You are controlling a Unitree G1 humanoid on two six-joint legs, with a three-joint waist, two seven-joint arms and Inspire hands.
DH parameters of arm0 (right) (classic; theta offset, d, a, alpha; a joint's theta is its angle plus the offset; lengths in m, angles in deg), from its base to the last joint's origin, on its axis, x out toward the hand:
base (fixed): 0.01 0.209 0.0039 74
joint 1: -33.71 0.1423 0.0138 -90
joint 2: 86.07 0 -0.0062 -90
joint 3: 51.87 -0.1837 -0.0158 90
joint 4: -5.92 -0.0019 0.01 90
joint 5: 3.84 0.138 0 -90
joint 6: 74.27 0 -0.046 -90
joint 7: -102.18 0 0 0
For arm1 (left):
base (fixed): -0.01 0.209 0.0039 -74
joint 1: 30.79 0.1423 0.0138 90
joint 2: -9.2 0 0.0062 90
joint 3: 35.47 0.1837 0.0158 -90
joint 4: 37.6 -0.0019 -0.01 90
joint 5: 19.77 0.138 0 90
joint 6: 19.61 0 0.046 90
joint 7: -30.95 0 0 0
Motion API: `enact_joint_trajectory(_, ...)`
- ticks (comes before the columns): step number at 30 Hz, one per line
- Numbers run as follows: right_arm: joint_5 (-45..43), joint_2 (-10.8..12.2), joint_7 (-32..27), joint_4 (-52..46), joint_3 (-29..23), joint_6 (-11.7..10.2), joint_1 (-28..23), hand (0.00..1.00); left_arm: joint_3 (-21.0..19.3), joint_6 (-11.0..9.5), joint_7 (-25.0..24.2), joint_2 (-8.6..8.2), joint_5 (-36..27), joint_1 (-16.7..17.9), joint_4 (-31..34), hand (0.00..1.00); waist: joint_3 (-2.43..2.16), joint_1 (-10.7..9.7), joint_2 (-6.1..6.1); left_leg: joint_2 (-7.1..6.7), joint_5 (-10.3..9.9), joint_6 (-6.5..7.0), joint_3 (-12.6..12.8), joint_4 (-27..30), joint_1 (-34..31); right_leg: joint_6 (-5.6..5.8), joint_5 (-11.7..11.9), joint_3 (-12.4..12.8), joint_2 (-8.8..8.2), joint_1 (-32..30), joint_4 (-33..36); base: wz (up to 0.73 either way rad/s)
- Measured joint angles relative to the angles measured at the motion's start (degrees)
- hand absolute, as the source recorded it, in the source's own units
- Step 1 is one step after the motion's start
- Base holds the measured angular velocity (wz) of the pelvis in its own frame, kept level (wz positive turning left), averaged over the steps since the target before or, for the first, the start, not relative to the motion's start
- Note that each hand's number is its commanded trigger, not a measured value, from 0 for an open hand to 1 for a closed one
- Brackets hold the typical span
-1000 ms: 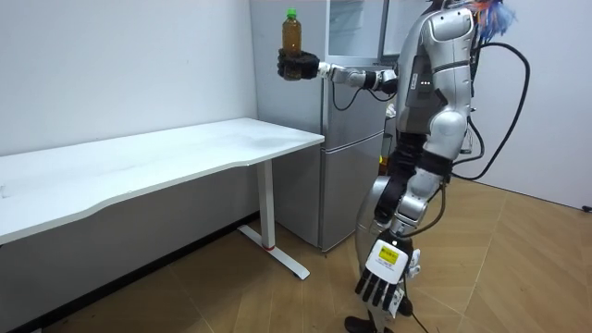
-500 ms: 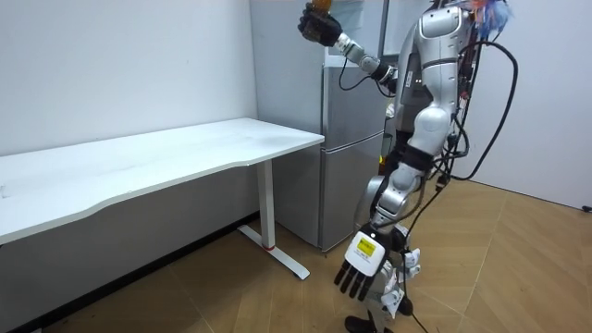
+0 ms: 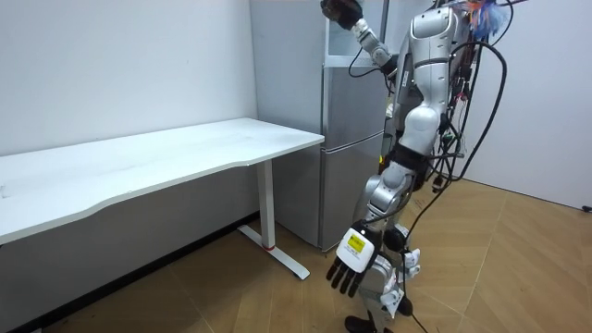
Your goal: Put the bottle in the upper fridge
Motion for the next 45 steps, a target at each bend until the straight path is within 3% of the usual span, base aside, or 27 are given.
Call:
enact_joint_trajectory(7, 0.47, -1.25, -0.43, -1.43, -3.05, 0.01, -3.26, 1.0, 0.3, 0.0, -0.01, -0.02, 0.32, 0.34, 0.14, 0.0, -0.37, -1.27, -0.54, 0.37, -0.36, -0.17, 0.98, 0.14, 0.49, -0.03, 0.01, 0.75, 0.37, 0.1, -0.15, -0.06)
enact_joint_trajectory(19, -0.39, -1.33, -0.84, -1.98, -11.7, 0.05, -9.46, 1.0, -2.21, -0.03, 0.2, -0.63, 1.62, 1.82, 2.19, 0.0, -0.35, -3.84, -0.21, 0.62, -0.88, -0.23, 1.93, 0.02, 0.73, -0.08, 0.04, 2.19, 0.69, -0.22, -0.01, -0.07)
enact_joint_trajectory(24, -0.31, -1.49, -3.13, -1.61, -12.12, 0.04, -9.73, 1.0, -2.18, -0.04, 0.27, -0.63, 1.91, 2.24, 2.38, 0.0, -0.31, -4.51, -0.24, 0.74, -0.99, -0.36, 1.81, -0.16, 1.07, -0.09, 0.05, 2.22, 0.88, -0.2, -0.02, -0.09)
enact_joint_trajectory(30, -0.2, -3.44, -4.51, -0.42, -12.37, 0.04, -9.73, 1.0, -2.18, 0.02, -0.24, -0.78, 3.04, 2.8, 2.88, 0.0, -0.21, -4.44, -0.57, 0.89, -1.16, -0.44, 1.8, -0.08, 1.24, -0.1, 0.05, 2.48, 1.07, -0.16, -0.02, -0.02)
enact_joint_trajectory(35, 0.23, -3.43, -4.5, 2.45, -12.36, 0.09, -9.72, 1.0, -1.88, 0.08, -1.13, -0.85, 3.15, 3.53, 5.24, 0.0, -0.02, -4.11, -1.16, 0.9, -1.2, -0.45, 1.82, -0.03, 1.29, -0.18, 0.1, 3.24, 1.2, -0.18, -0.02, -0.02)
enact_joint_trajectory(45, 4.46, -3.45, -4.9, 5.67, -12.38, 0.18, -9.72, 1.0, -1.88, 0.1, -0.89, -0.9, 3.09, 3.63, 6.08, 0.0, -0.1, -4.15, -1.41, 0.88, -1.35, -0.43, 1.7, -0.09, 1.24, -0.18, 0.1, 3.46, 1.27, -0.26, -0.13, 0.0)
